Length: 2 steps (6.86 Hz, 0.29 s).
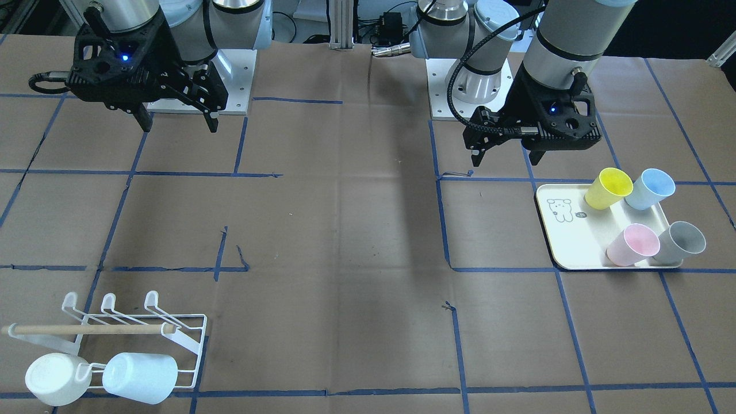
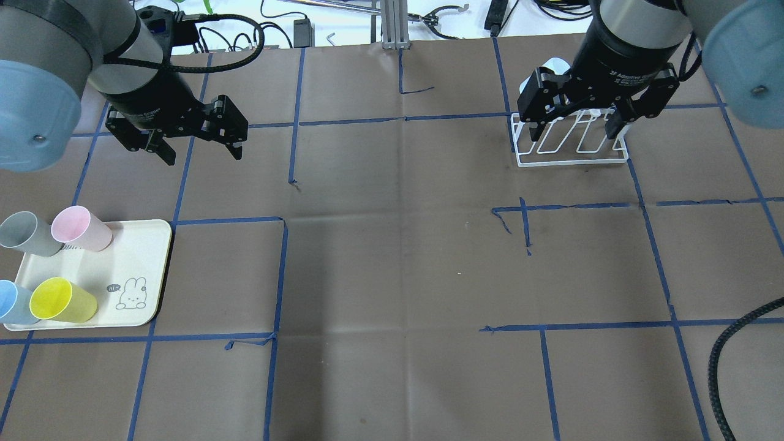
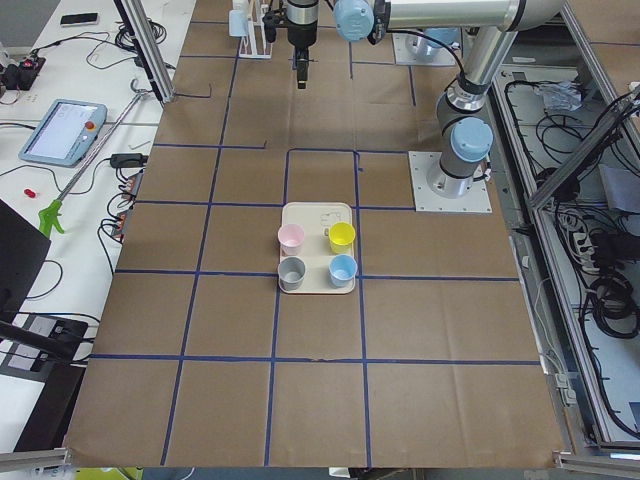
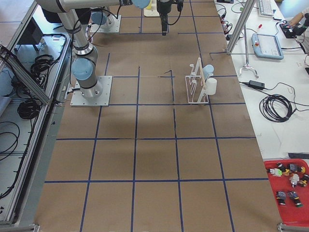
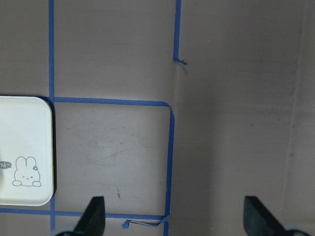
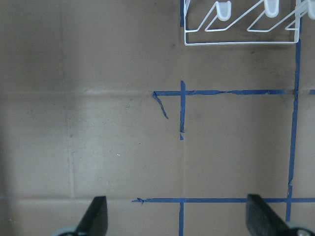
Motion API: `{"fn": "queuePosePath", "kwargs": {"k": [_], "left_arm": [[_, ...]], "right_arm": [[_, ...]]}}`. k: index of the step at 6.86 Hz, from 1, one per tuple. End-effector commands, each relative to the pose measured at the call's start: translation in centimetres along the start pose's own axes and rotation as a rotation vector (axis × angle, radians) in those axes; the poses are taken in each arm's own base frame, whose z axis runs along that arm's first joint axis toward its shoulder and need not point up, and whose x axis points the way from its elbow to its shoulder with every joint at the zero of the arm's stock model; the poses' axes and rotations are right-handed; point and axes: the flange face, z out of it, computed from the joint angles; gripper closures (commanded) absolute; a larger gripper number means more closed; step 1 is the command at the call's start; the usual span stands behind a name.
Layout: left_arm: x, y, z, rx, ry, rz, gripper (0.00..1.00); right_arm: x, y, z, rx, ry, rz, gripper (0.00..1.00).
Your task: Transfer IKEA cup to right arm and place on rack
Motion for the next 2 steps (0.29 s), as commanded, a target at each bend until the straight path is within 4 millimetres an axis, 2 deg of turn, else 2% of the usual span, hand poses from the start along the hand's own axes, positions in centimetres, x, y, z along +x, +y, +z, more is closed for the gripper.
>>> {"fn": "queuePosePath", "kwargs": {"k": [1,2], "left_arm": [[0.02,0.01,0.00,0.000,0.000,0.000,0.00],[-0.05,-0.01,0.00,0.000,0.000,-0.001,0.00]], "right_arm": [[0.00,-0.05,0.05,0.000,0.000,0.000,0.00],[0.00,-0.08,0.20,-0.003,0.000,0.001,0.00]]}}
